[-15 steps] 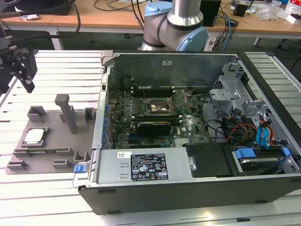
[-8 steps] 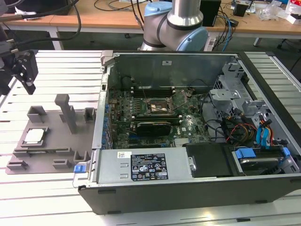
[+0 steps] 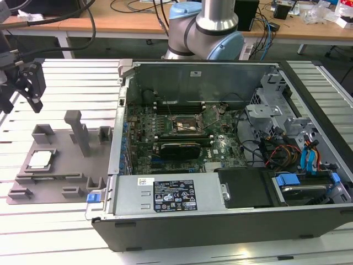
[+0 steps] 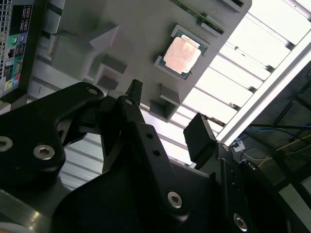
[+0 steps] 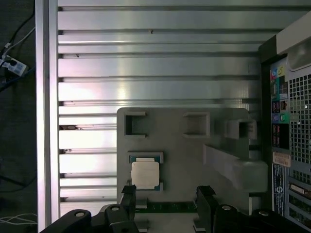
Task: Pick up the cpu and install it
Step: 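Pick up the cpu and move it towards the insertion slot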
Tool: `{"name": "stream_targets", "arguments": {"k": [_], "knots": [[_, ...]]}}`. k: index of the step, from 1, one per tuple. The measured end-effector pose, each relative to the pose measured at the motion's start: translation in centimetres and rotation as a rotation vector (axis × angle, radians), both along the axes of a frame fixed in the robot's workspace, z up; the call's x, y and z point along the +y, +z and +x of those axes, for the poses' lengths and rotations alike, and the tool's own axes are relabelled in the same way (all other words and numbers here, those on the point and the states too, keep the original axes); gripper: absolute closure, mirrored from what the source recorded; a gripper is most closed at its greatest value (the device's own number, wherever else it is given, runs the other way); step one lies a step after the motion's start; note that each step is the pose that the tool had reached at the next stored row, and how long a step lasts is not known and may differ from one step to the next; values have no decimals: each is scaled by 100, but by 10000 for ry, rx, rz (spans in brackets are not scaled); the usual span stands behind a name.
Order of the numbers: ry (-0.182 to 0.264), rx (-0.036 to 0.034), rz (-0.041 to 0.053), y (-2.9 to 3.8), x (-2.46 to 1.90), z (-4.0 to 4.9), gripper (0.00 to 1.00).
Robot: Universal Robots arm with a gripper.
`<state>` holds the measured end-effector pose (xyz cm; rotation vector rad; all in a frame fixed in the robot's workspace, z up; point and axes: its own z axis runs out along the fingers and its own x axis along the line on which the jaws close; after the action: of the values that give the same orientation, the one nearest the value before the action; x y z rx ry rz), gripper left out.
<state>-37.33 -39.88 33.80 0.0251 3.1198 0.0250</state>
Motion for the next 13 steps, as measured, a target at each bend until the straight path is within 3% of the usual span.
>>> {"name": "stream_targets", "arguments": {"k": [13], "knots": [[0,0,0,-103,0,0,38]]}}
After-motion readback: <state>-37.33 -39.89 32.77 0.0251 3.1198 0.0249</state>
